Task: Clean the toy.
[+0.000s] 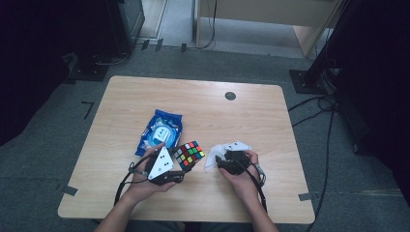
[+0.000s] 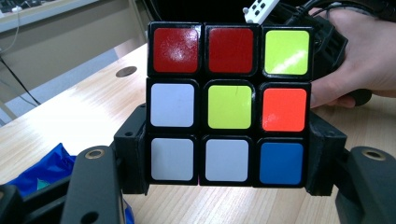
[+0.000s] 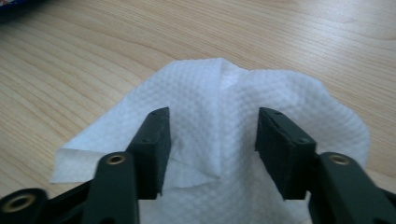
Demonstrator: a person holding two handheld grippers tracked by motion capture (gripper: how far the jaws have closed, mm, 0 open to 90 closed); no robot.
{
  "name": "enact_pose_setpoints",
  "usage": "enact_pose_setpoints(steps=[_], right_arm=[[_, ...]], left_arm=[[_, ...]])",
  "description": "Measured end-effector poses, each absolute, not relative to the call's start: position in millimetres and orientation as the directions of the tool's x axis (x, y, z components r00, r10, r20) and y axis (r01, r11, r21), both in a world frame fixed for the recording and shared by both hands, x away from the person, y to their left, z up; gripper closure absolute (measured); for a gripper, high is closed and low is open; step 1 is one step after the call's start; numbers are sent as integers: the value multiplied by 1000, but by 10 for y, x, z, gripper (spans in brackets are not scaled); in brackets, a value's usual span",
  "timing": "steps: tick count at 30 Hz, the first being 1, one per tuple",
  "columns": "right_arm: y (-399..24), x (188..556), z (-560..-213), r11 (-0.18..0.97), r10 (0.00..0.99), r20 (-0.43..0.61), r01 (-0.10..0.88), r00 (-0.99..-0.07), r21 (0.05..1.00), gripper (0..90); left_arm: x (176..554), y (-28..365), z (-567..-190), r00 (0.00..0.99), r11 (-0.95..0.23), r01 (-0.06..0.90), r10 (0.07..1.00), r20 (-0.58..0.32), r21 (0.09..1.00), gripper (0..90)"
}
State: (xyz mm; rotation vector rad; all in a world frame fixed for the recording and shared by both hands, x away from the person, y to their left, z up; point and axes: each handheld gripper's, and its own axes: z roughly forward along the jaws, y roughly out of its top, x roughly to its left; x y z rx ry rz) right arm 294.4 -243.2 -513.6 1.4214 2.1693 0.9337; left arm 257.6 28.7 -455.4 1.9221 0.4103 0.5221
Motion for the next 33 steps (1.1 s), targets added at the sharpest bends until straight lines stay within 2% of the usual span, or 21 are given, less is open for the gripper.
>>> enact_pose_setpoints(steps=[4, 6, 10, 15, 20, 26, 33], right_arm=[[-2501, 2948, -5133, 236, 912, 72, 661, -403, 712, 814], [-2548, 2949, -5117, 208, 914, 105, 675, -391, 708, 870], [-2584, 2880, -4915, 151, 885, 169, 611, -435, 777, 879], [-2479, 2675, -4415, 107, 823, 178, 455, -540, 884, 880], [-2342, 2435, -4023, 49, 721, 204, 344, -662, 938, 880], [-2125, 2300, -3921, 64, 610, 215, 317, -763, 946, 880], [-2100, 2362, -4047, 54, 627, 251, 362, -737, 931, 879]], left_arm=[[2581, 293, -4555, 847, -384, 52, 505, 163, 922, 336], [2580, 291, -4560, 847, -387, 53, 505, 164, 921, 336], [2584, 284, -4567, 849, -387, 55, 504, 161, 920, 336], [2585, 260, -4592, 853, -394, 59, 498, 158, 917, 336], [2572, 242, -4594, 857, -394, 58, 491, 157, 917, 336], [2521, 194, -4571, 865, -393, 43, 474, 163, 919, 336], [2479, 202, -4515, 866, -390, 8, 463, 188, 921, 337]])
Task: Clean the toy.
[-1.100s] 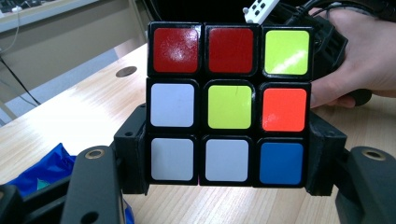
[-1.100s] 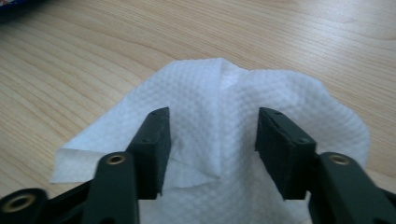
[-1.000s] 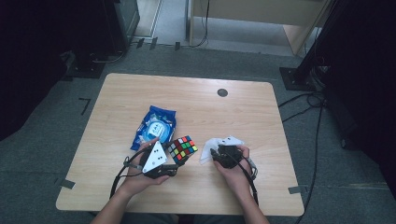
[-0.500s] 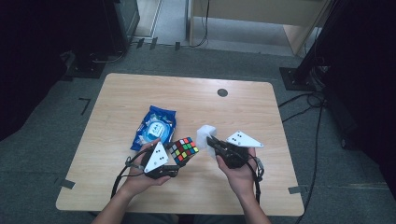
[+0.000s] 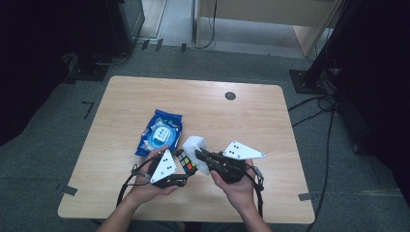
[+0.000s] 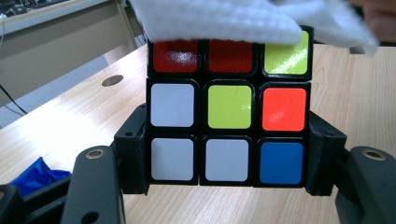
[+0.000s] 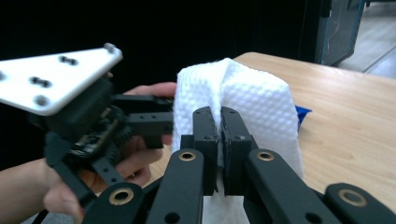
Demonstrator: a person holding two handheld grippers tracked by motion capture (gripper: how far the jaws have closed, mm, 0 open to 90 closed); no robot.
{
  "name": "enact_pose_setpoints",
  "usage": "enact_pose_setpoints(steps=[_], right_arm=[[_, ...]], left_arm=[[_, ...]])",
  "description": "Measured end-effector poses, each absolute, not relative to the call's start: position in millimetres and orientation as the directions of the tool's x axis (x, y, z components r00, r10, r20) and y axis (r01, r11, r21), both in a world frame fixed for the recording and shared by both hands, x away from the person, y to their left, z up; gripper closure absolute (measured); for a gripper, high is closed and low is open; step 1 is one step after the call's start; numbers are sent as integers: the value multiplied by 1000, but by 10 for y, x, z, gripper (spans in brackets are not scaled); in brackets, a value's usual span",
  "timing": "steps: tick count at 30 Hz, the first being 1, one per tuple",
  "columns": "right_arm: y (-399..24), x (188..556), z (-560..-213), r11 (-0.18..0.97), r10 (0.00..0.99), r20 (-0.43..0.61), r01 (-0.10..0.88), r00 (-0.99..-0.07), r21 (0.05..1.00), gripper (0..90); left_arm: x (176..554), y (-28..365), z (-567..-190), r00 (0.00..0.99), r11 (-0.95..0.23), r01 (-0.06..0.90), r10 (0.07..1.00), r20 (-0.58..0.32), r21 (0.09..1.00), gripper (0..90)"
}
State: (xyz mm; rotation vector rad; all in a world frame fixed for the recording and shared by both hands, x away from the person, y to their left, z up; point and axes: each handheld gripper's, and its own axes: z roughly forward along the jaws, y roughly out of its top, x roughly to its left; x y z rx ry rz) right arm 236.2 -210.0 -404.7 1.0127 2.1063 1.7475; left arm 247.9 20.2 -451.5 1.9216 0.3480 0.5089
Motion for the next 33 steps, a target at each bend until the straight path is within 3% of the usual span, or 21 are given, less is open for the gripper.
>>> enact_pose_setpoints(steps=[10, 14, 22, 33], right_arm=[[-2316, 2555, -4263, 94, 774, 209, 435, -598, 896, 877], [-2373, 2517, -4169, 41, 754, 246, 418, -609, 907, 877], [-2146, 2306, -3910, 6, 596, 281, 354, -752, 935, 877], [-2285, 2567, -4280, 29, 713, 305, 462, -631, 886, 878]], left_arm=[[2495, 248, -4472, 858, -367, 11, 481, 179, 930, 338], [2547, 290, -4489, 848, -361, 48, 507, 153, 931, 338], [2526, 245, -4492, 851, -361, 49, 502, 150, 931, 338], [2517, 273, -4469, 857, -361, 32, 491, 160, 932, 338]])
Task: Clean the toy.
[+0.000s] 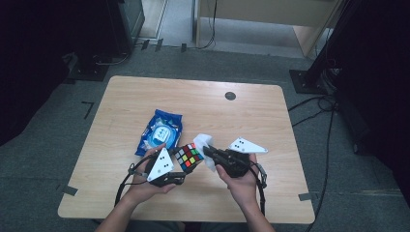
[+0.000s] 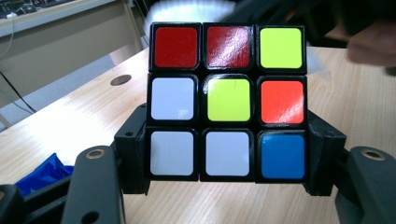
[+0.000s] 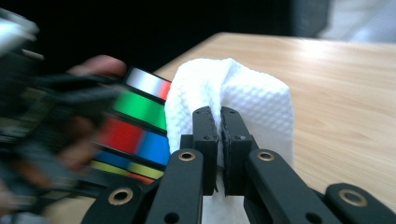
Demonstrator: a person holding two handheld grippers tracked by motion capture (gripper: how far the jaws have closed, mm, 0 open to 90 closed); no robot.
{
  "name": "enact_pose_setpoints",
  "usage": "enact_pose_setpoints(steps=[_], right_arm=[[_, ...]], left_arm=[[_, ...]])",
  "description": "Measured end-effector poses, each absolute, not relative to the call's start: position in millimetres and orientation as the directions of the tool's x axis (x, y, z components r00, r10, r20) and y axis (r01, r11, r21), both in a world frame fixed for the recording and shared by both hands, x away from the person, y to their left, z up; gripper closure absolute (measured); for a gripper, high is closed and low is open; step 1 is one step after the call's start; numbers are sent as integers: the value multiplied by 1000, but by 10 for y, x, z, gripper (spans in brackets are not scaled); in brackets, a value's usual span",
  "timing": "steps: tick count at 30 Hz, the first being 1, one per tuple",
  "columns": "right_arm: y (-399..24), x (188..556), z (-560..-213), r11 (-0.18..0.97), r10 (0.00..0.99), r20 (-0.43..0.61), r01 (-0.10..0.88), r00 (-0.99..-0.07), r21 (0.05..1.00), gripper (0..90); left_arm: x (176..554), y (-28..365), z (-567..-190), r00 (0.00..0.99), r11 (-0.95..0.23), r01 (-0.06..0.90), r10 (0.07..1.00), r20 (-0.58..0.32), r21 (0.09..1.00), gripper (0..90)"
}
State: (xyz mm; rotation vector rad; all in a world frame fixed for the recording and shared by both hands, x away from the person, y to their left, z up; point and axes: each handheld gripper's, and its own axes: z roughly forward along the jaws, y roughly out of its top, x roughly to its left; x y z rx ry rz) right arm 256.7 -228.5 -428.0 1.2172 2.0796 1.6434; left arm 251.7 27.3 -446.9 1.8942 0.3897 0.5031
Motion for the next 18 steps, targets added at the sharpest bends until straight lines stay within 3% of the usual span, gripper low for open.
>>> enact_pose_setpoints(steps=[8, 14, 16, 18], right_arm=[[-2324, 2789, -4642, 13, 819, 290, 521, -496, 854, 877], [-2100, 2916, -4767, 18, 818, 266, 484, -511, 875, 869], [-2003, 2949, -4778, 31, 811, 255, 474, -526, 880, 814], [-1933, 2951, -4778, 49, 819, 233, 468, -524, 883, 692]], left_arm=[[2550, 386, -4405, 838, -330, 40, 525, 148, 943, 338], [2549, 402, -4402, 838, -324, 43, 527, 143, 945, 338], [2550, 409, -4403, 837, -325, 44, 528, 143, 945, 338], [2555, 425, -4399, 835, -322, 44, 532, 142, 946, 338]])
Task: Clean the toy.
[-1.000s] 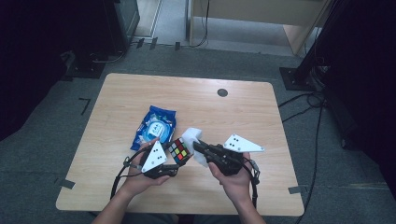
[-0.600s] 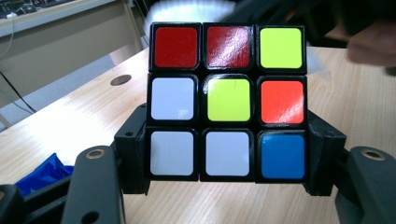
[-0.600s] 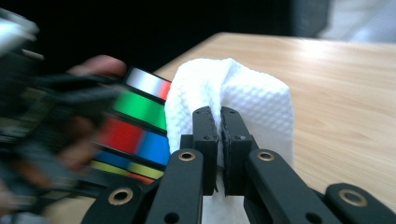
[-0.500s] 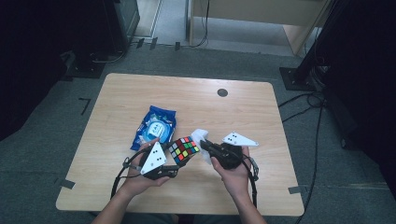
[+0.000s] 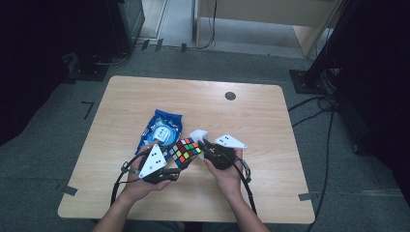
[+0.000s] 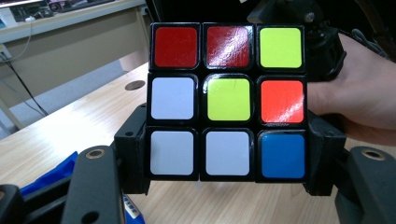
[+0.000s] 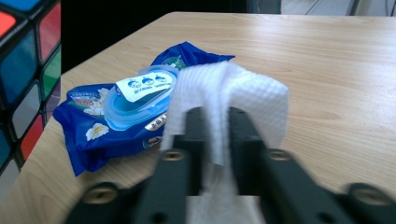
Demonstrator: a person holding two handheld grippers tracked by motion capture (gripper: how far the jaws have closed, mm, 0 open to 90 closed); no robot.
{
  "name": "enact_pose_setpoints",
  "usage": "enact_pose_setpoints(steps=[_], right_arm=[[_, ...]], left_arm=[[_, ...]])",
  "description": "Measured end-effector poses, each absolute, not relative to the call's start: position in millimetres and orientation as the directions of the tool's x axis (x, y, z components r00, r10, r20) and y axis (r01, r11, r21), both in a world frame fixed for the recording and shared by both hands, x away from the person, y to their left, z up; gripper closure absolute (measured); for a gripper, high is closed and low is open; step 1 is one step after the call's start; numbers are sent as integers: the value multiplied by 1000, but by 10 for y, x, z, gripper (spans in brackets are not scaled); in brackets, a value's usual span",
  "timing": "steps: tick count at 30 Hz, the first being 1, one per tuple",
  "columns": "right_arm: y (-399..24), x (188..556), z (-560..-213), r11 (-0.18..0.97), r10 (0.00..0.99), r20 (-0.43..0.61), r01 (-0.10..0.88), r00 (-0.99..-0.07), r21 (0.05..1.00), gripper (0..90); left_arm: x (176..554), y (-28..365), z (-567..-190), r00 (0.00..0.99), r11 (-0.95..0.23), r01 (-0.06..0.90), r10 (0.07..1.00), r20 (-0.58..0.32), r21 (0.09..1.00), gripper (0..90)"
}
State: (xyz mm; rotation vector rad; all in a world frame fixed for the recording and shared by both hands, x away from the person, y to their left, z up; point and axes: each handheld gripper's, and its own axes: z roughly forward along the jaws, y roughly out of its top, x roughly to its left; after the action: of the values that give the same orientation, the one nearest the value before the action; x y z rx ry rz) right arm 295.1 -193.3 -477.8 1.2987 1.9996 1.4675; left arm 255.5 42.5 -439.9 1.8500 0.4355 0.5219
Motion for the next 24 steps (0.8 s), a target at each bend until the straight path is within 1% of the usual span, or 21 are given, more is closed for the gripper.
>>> enact_pose_setpoints(steps=[1, 3, 5, 9, 13, 19, 24], right_arm=[[-1918, 2950, -4779, 58, 814, 227, 463, -535, 884, 665], [-1913, 2928, -4774, 71, 822, 205, 453, -531, 889, 563], [-1943, 2918, -4760, 75, 831, 196, 453, -521, 889, 518], [-2086, 2894, -4675, 24, 851, 227, 466, -474, 884, 463], [-2260, 2799, -4499, -49, 854, 276, 459, -442, 887, 423], [-2383, 2641, -4274, -131, 796, 378, 475, -473, 870, 345], [-2313, 2572, -4163, -173, 718, 463, 511, -520, 842, 301]], left_arm=[[2559, 435, -4396, 834, -321, 45, 533, 141, 946, 338], [2571, 451, -4393, 829, -318, 50, 542, 138, 947, 338], [2583, 464, -4391, 826, -310, 53, 547, 133, 949, 338], [2596, 474, -4392, 821, -304, 57, 556, 129, 951, 338], [2608, 473, -4398, 816, -305, 57, 563, 132, 951, 338], [2632, 433, -4454, 808, -310, 75, 575, 124, 948, 338], [2618, 392, -4471, 809, -311, 74, 575, 126, 948, 338]])
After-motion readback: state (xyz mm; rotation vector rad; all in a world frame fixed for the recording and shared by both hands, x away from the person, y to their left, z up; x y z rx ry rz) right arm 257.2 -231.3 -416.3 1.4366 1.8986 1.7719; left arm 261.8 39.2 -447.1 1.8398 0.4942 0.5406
